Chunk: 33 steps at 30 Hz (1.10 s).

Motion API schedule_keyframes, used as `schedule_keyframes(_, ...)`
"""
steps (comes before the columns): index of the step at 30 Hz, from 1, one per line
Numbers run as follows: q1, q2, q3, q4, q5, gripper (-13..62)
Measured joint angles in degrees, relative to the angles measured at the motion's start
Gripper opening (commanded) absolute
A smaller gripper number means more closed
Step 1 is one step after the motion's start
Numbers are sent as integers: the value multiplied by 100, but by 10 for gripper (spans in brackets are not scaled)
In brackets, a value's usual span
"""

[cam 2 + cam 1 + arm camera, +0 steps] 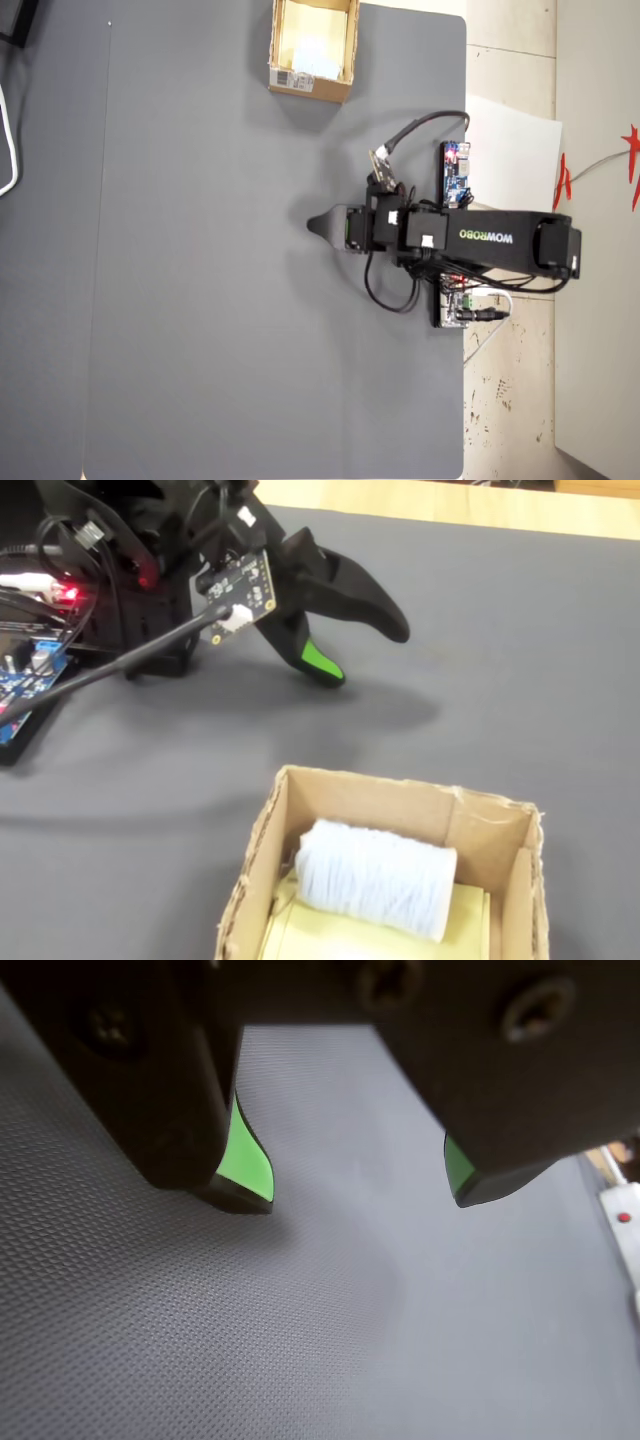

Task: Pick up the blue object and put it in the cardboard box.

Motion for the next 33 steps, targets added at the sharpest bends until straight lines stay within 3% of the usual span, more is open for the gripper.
schedule_keyframes(33, -237, 0, 729, -896, 62, 339)
